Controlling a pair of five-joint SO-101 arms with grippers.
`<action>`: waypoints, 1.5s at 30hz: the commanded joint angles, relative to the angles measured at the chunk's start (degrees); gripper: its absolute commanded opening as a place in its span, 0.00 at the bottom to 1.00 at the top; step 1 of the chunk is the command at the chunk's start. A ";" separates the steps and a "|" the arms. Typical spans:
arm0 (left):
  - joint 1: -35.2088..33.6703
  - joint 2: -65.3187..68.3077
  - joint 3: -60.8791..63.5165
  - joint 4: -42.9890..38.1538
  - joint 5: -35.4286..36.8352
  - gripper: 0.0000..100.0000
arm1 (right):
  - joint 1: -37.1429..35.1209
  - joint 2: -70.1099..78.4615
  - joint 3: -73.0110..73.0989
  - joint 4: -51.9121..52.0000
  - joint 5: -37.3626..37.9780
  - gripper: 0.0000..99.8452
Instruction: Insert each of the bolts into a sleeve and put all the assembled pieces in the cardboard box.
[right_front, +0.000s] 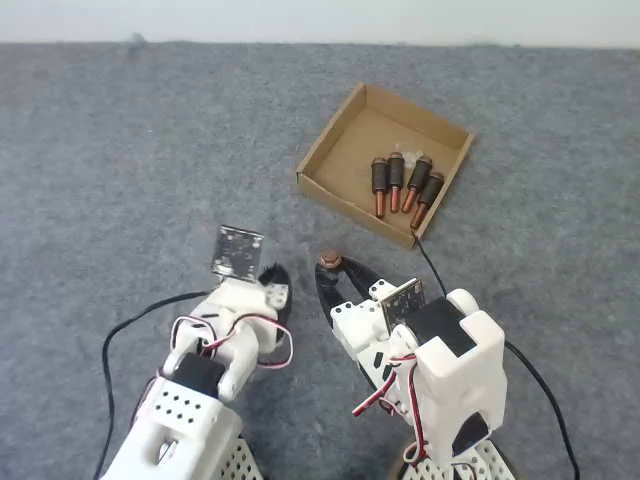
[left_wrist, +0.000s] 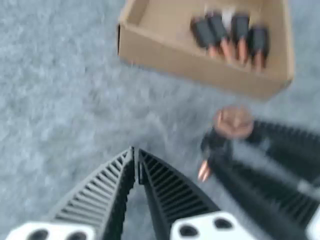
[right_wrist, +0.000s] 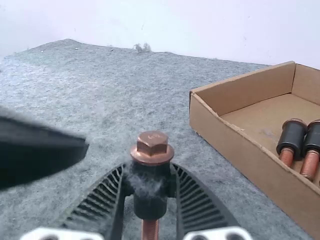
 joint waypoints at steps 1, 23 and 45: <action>-0.26 -1.23 -4.97 11.43 -5.27 0.01 | 0.92 -3.38 0.35 -0.04 -0.44 0.01; -8.62 -1.23 -15.96 30.51 -6.86 0.01 | 0.92 -3.38 0.35 -0.04 -0.44 0.01; -14.77 -22.59 -14.99 39.12 -12.84 0.01 | 1.01 -3.38 0.35 0.04 -0.35 0.01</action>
